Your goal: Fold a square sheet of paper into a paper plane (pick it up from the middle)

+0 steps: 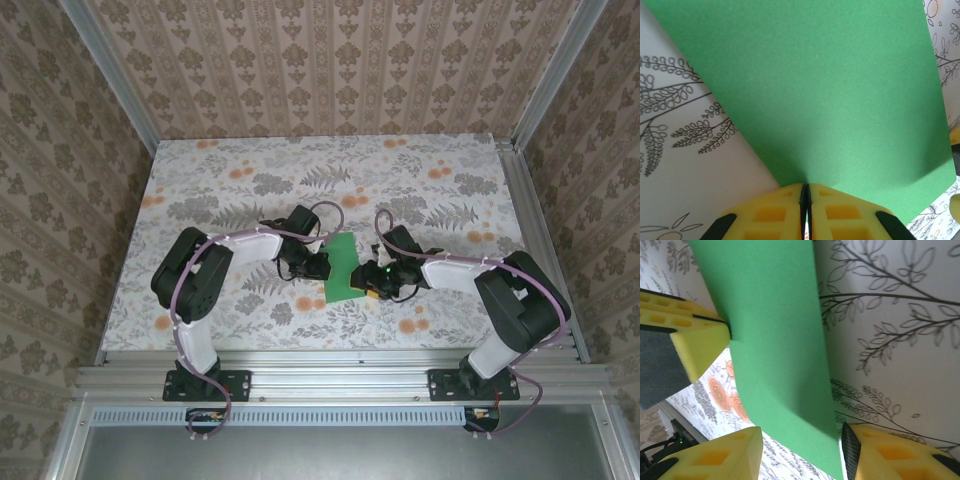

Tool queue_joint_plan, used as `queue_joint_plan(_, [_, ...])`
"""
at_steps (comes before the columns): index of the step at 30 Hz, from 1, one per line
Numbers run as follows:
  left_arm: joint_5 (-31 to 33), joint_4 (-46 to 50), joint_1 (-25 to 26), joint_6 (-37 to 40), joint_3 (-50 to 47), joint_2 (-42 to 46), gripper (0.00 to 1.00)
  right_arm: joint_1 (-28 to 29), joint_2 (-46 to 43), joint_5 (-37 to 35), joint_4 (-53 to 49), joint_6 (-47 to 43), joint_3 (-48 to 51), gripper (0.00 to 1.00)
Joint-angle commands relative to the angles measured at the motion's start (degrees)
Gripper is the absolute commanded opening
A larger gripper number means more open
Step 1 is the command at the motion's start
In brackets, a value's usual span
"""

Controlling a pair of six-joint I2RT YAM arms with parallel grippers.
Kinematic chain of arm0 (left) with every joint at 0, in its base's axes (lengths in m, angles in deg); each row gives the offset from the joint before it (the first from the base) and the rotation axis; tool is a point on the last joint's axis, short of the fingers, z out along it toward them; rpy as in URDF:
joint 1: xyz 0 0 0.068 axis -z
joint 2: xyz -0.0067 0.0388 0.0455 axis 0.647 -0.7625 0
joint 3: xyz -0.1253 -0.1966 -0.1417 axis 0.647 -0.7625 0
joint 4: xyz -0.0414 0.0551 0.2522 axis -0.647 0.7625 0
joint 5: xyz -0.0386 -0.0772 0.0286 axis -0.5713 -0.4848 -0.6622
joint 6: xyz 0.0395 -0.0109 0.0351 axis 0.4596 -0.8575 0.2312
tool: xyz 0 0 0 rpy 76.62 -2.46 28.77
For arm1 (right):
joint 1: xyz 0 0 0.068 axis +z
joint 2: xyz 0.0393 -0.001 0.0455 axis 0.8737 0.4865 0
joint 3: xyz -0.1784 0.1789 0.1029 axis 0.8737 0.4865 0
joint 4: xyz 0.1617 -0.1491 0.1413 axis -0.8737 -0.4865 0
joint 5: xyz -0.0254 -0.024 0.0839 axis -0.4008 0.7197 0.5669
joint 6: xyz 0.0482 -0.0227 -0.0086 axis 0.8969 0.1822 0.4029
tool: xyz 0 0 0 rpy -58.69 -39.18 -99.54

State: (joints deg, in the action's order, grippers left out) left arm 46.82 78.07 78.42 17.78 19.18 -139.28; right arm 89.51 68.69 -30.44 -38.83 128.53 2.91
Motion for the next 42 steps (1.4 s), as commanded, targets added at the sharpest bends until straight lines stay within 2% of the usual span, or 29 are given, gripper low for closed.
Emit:
queue_joint_plan(1, [1.6,2.1,-0.8,1.8,-1.2,-1.9,0.12,-0.2,0.3,2.9,2.3,1.5,-1.2,0.47])
queue_joint_plan(7, [1.3,2.3,-1.5,2.2,-1.7,-0.9,0.13,-0.3,-2.0,2.9,1.0,1.5,-0.8,0.42])
queue_joint_plan(15, [0.7,2.0,-1.5,2.3,-1.8,-0.6,0.13,-0.3,-3.8,4.1,2.8,3.1,-0.5,0.29])
queue_joint_plan(29, [-1.6,1.0,-1.7,2.1,-2.0,0.2,0.13,-0.3,0.0,6.4,7.9,5.3,-1.8,0.06])
queue_joint_plan(35, [-2.6,0.7,-1.6,2.1,-1.9,0.1,0.13,-0.1,3.2,7.7,12.3,7.5,-3.4,0.01])
queue_joint_plan(42, [-3.3,0.3,-1.7,2.2,-2.1,0.2,0.13,0.0,8.5,8.2,14.2,8.4,-7.2,0.00])
